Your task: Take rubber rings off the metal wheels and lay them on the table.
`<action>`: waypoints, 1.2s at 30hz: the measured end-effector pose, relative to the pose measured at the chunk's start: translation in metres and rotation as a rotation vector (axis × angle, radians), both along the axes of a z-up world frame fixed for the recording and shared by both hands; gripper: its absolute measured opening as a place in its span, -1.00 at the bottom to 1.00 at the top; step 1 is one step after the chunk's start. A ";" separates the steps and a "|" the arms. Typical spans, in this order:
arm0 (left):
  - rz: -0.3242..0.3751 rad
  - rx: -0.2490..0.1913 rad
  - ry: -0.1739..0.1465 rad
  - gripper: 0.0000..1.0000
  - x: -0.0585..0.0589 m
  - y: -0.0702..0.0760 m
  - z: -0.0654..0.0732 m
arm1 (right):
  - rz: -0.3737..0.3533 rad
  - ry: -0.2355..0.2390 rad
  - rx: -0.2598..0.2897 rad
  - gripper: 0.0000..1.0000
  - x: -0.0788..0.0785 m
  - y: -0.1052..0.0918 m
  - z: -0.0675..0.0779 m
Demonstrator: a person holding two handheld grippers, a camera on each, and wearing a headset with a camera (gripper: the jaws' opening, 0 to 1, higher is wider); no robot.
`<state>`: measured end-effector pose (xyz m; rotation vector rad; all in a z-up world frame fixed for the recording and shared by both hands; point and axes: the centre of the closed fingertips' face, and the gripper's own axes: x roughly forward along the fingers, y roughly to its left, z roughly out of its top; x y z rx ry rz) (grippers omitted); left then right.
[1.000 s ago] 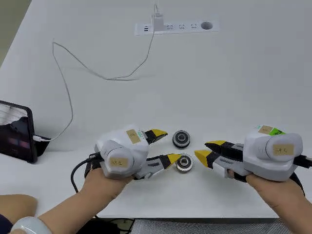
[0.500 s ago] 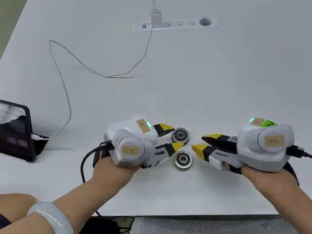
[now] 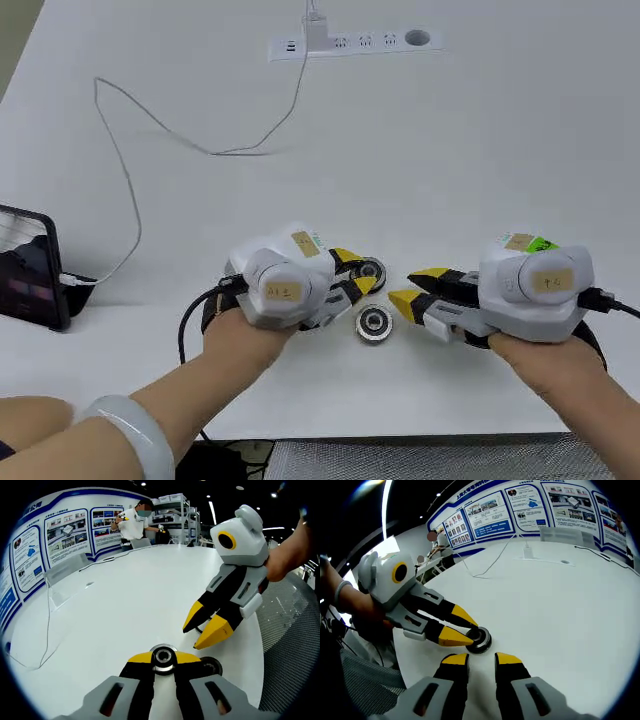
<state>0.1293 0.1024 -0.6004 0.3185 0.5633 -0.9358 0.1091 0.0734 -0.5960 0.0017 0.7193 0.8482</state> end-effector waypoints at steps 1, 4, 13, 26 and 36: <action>-0.002 0.004 0.001 -0.71 0.000 0.000 -0.001 | -0.001 0.001 0.000 -0.57 0.000 0.000 0.000; -0.009 0.011 0.001 -0.70 0.000 -0.001 -0.003 | -0.005 0.000 0.004 -0.57 0.002 -0.001 0.001; -0.020 0.010 0.000 -0.72 -0.001 0.000 -0.003 | -0.023 0.012 0.027 -0.58 0.006 0.001 0.001; -0.022 -0.001 -0.003 -0.73 -0.002 -0.001 -0.001 | -0.142 0.146 0.158 -0.69 0.020 0.008 -0.005; -0.020 0.004 -0.007 -0.73 -0.002 0.000 -0.002 | -0.214 0.256 0.252 -0.70 0.019 0.013 -0.008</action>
